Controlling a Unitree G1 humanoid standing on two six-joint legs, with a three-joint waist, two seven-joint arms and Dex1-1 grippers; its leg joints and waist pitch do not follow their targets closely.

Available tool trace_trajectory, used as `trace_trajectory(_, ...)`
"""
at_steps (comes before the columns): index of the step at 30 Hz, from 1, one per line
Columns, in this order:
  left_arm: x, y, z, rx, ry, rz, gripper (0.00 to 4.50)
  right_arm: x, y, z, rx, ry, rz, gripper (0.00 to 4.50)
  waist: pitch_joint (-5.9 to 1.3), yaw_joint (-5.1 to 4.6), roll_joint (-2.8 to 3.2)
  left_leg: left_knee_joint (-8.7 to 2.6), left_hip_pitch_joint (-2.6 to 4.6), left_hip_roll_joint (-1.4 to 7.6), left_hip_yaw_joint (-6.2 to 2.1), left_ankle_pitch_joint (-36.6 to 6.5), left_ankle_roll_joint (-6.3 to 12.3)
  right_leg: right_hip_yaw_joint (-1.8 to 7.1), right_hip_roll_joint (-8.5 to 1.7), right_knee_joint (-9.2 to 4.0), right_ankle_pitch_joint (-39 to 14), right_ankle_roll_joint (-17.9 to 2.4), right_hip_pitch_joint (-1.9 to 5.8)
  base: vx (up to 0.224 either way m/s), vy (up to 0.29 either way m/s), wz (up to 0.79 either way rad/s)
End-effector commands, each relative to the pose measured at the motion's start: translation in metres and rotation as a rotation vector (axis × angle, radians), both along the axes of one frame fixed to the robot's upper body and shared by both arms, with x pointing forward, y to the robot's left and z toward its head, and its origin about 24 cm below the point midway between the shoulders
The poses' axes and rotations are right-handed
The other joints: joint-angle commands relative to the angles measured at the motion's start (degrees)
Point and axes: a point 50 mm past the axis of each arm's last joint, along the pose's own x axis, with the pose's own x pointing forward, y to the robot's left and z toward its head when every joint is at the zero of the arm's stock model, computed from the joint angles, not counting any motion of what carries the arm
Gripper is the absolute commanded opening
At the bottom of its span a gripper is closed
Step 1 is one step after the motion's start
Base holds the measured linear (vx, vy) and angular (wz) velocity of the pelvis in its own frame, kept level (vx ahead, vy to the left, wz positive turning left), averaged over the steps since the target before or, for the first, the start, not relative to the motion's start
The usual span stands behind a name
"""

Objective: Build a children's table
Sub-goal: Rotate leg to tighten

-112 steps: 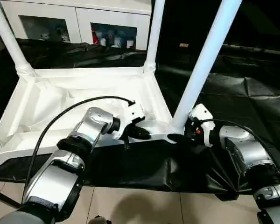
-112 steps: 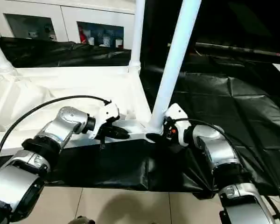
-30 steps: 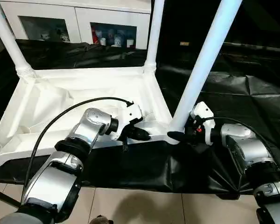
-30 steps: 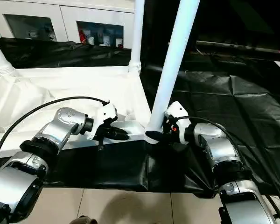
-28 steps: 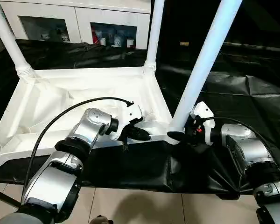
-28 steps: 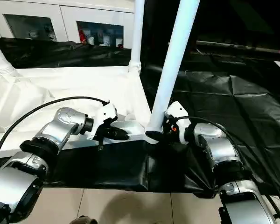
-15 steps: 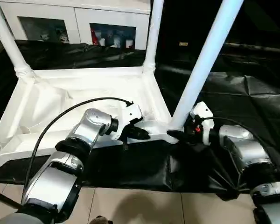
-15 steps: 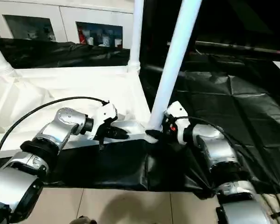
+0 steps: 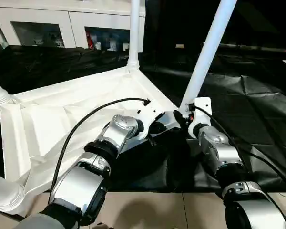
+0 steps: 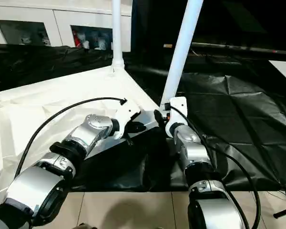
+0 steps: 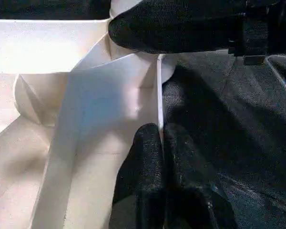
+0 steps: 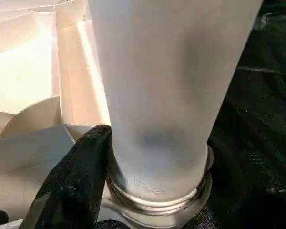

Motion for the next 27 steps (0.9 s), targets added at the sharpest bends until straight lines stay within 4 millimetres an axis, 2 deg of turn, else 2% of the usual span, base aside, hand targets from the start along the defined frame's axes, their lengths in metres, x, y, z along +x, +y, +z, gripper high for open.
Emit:
trace_trajectory(1, -0.001, -0.008, -0.002, -0.020, -0.007, 0.030, 0.00, -0.004, 0.034, -0.004, 0.019, 0.015, 0.123, 2.73, -3.39, -0.06, -0.58, -4.43, 1.02, 2.50, -1.69, -16.2, 0.80, 2.42, -3.61, -5.12, -17.9, -10.7, 1.84, 0.000, 0.000, 0.00)
trace_trajectory(2, -0.001, -0.007, -0.002, -0.016, -0.004, 0.034, 0.00, -0.003, 0.034, -0.003, 0.023, 0.009, 0.116, 3.07, -3.38, -0.02, -0.48, -4.44, 1.06, 2.52, -1.72, -16.2, 0.84, 2.42, -3.67, -5.08, -18.0, -10.8, 1.85, 0.000, 0.000, 0.00)
trace_trajectory(3, 0.000, 0.000, -0.004, -0.005, 0.004, 0.039, 0.00, -0.001, 0.029, 0.004, 0.018, -0.034, 0.127, 3.07, -3.36, -0.03, -0.49, -4.43, 1.06, 2.51, -1.69, -16.2, 0.95, 2.43, -3.67, -5.13, -18.1, -10.8, 1.84, 0.000, 0.000, 0.00)
trace_trajectory(5, 0.002, 0.008, -0.004, 0.005, 0.002, 0.041, 0.00, 0.002, 0.023, 0.011, 0.008, -0.067, 0.146, 3.48, -3.33, -0.02, -0.43, -4.44, 1.04, 2.52, -1.70, -16.3, 0.98, 2.45, -3.70, -5.14, -18.4, -10.8, 1.82, 0.000, 0.000, 0.00)
trace_trajectory(7, 0.002, 0.013, -0.004, 0.008, 0.002, 0.035, 0.00, 0.004, 0.018, 0.015, 0.002, -0.083, 0.162, 3.63, -3.30, -0.03, -0.42, -4.46, 1.02, 2.54, -1.71, -16.6, 1.23, 2.43, -3.67, -5.18, -18.6, -10.7, 1.86, 0.000, 0.000, 0.00)
trace_trajectory(8, 0.002, 0.016, -0.003, 0.008, 0.001, 0.024, 0.00, 0.005, 0.014, 0.018, -0.007, -0.084, 0.180, 3.63, -3.30, -0.05, -0.46, -4.49, 0.95, 2.56, -1.76, -16.6, 1.20, 2.44, -3.70, -5.14, -18.6, -10.7, 1.94, 0.000, 0.000, 0.00)
trace_trajectory(9, 0.002, 0.025, -0.002, 0.007, -0.001, -0.034, 0.00, 0.005, 0.000, 0.025, -0.108, -0.103, 0.284, 3.63, -3.33, -0.06, -0.50, -4.52, 0.85, 2.53, -1.83, -16.3, 1.29, 2.34, -3.63, -5.13, -18.5, -10.6, 2.14, 0.000, 0.000, 0.00)
trace_trajectory(10, 0.002, 0.025, -0.002, 0.007, -0.001, -0.034, 0.00, 0.005, 0.000, 0.025, -0.108, -0.103, 0.284, 3.63, -3.43, -0.13, -0.63, -4.39, 0.68, 2.47, -1.75, -15.8, 1.45, 2.32, -3.56, -5.00, -17.9, -10.4, 2.35, 0.000, 0.000, 0.00)
trace_trajectory(11, 0.001, 0.028, -0.002, 0.007, 0.001, -0.049, 0.00, 0.004, -0.004, 0.027, -0.145, -0.106, 0.319, 3.63, -3.34, -0.17, -0.61, -4.34, 0.63, 2.48, -1.73, -15.3, 1.87, 2.43, -3.62, -4.92, -17.0, -10.6, 2.20, 0.000, 0.000, 0.00)
trace_trajectory(13, 0.000, 0.041, 0.001, 0.003, -0.001, -0.122, 0.00, -0.005, -0.018, 0.031, -0.203, -0.097, 0.495, 3.63, -3.39, -0.12, -0.69, -4.19, 0.56, 2.46, -1.72, -14.6, 2.78, 2.42, -3.63, -4.89, -16.2, -10.9, 2.44, 0.000, 0.000, 0.00)
trace_trajectory(14, 0.000, 0.041, 0.001, 0.003, -0.001, -0.122, 0.00, -0.005, -0.018, 0.031, -0.203, -0.097, 0.495, 3.63, -3.43, -0.03, -0.72, -4.09, 0.65, 2.49, -1.62, -14.2, 3.14, 2.45, -3.61, -4.84, -15.5, -11.0, 2.45, 0.000, 0.000, 0.00)
trace_trajectory(15, -0.002, 0.047, 0.003, -0.011, 0.010, -0.170, 0.00, -0.011, -0.025, 0.033, -0.226, -0.084, 0.591, 3.63, -3.42, 0.03, -0.67, -4.01, 0.82, 2.61, -1.54, -13.4, 3.59, 2.53, -3.60, -4.61, -13.8, -11.9, 2.24, 0.000, 0.000, 0.00)
trace_trajectory(17, -0.004, 0.050, 0.005, -0.023, 0.018, -0.207, 0.00, -0.015, -0.029, 0.033, -0.226, -0.073, 0.643, 3.63, -3.46, 0.34, -0.77, -3.90, 0.64, 2.67, -1.51, -12.0, 4.45, 2.53, -3.66, -4.27, -11.7, -12.8, 2.53, 0.000, 0.000, 0.00)
trace_trajectory(18, -0.007, 0.054, 0.008, -0.029, 0.023, -0.290, 0.00, -0.019, -0.035, 0.034, -0.209, -0.050, 0.691, 3.63, -3.61, 0.51, -0.77, -3.82, 0.67, 2.83, -1.49, -10.7, 5.02, 2.43, -3.59, -3.81, -8.9, -14.4, 2.58, 0.000, 0.000, 0.00)
trace_trajectory(20, -0.009, 0.055, 0.008, -0.036, 0.033, -0.313, 0.00, -0.020, -0.036, 0.034, -0.206, -0.044, 0.706, 3.63, -3.73, 0.70, -0.61, -3.69, 0.68, 2.92, -1.35, -9.5, 5.22, 2.40, -3.50, -3.42, -6.6, -15.5, 2.61, 0.000, 0.000, 0.00)
trace_trajectory(22, -0.011, 0.055, 0.010, -0.066, 0.058, -0.353, 0.00, -0.022, -0.038, 0.034, -0.204, -0.025, 0.745, 3.63, -3.98, 0.97, -0.42, -3.47, 0.80, 3.11, -1.20, -7.3, 5.75, 2.27, -3.36, -2.66, -2.0, -17.3, 2.62, 0.000, 0.000, 0.00)
trace_trajectory(24, -0.015, 0.055, 0.012, -0.103, 0.081, -0.402, 0.00, -0.025, -0.038, 0.032, -0.197, 0.004, 0.794, 3.63, -4.00, 1.29, -0.48, -3.25, 0.73, 3.18, -1.02, -6.1, 6.59, 2.26, -3.35, -2.30, 0.8, -18.5, 2.59, 0.000, 0.000, 0.00)
trace_trajectory(26, -0.016, 0.055, 0.012, -0.103, 0.088, -0.409, 0.00, -0.025, -0.038, 0.031, -0.195, 0.011, 0.803, 3.63, -3.84, 1.82, -0.46, -3.25, 0.78, 3.15, -0.90, -7.0, 6.66, 2.31, -3.49, -2.50, -0.6, -18.3, 2.44, 0.000, 0.000, 0.00)
trace_trajectory(27, -0.016, 0.056, 0.012, -0.102, 0.089, -0.409, 0.00, -0.024, -0.037, 0.030, -0.194, 0.009, 0.794, 3.63, -3.77, 2.14, -0.45, -3.31, 0.98, 3.18, -0.86, -8.1, 6.05, 2.36, -3.55, -2.75, -2.5, -17.9, 2.27, 0.000, 0.000, 0.00)
